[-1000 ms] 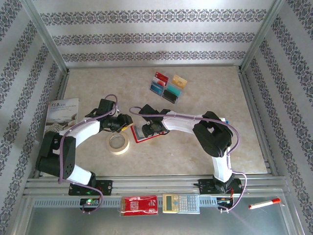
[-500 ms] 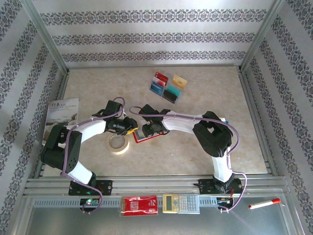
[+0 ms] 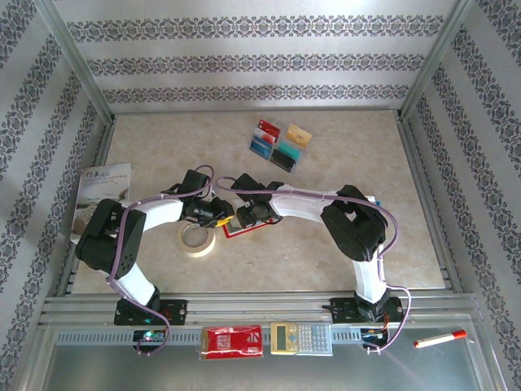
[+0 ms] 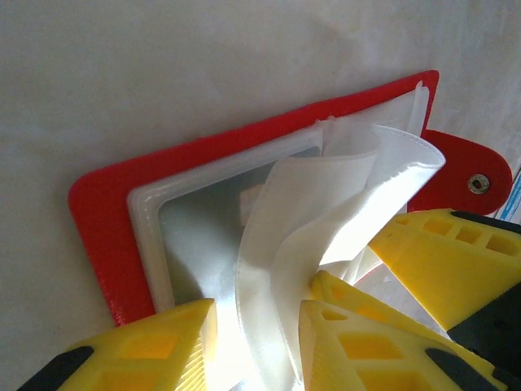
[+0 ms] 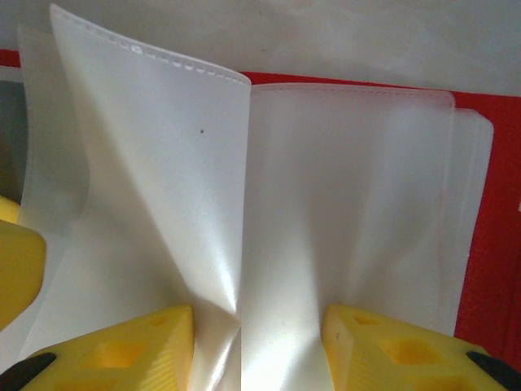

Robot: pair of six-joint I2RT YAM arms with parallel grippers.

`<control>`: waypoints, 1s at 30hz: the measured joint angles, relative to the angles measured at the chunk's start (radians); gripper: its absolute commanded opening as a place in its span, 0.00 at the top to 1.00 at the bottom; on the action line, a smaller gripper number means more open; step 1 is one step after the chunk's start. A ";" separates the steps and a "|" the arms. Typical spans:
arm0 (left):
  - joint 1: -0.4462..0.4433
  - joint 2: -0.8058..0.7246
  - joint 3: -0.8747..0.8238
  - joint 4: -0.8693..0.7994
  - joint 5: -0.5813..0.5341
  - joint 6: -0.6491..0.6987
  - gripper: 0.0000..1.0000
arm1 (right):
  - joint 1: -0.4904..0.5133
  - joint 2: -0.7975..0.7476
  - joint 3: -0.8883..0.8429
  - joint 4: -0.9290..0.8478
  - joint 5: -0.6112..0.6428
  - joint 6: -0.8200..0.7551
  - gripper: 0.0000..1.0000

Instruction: Take the credit cards out of the card holder

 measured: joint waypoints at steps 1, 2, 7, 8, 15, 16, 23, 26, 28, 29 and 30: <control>0.000 0.002 0.000 0.002 0.001 -0.002 0.69 | -0.002 0.000 0.000 0.000 -0.005 0.001 0.52; 0.000 0.003 0.000 0.003 0.003 -0.002 0.70 | -0.003 -0.001 0.000 0.000 -0.010 0.002 0.53; 0.000 0.004 0.000 0.014 0.007 -0.005 0.73 | -0.024 -0.022 -0.029 0.034 -0.065 0.003 0.53; 0.000 0.004 0.000 0.022 0.008 -0.006 0.73 | -0.031 -0.030 -0.040 0.048 -0.083 0.005 0.53; 0.000 0.017 -0.006 0.098 0.038 -0.029 0.74 | -0.090 -0.114 -0.148 0.146 -0.213 0.038 0.53; 0.000 0.017 -0.008 0.110 0.043 -0.034 0.74 | -0.096 -0.132 -0.162 0.157 -0.224 0.045 0.53; -0.005 0.000 -0.011 0.177 0.078 -0.072 0.68 | -0.144 -0.344 -0.270 0.283 -0.253 0.095 0.51; -0.028 -0.008 -0.011 0.199 0.082 -0.086 0.64 | -0.162 -0.428 -0.316 0.337 -0.241 0.111 0.49; -0.050 -0.006 -0.007 0.209 0.082 -0.093 0.62 | -0.169 -0.465 -0.341 0.362 -0.228 0.118 0.48; -0.064 -0.004 0.000 0.213 0.082 -0.098 0.62 | -0.172 -0.480 -0.353 0.375 -0.222 0.122 0.48; -0.076 0.004 0.011 0.221 0.082 -0.105 0.61 | -0.172 -0.490 -0.365 0.384 -0.216 0.124 0.48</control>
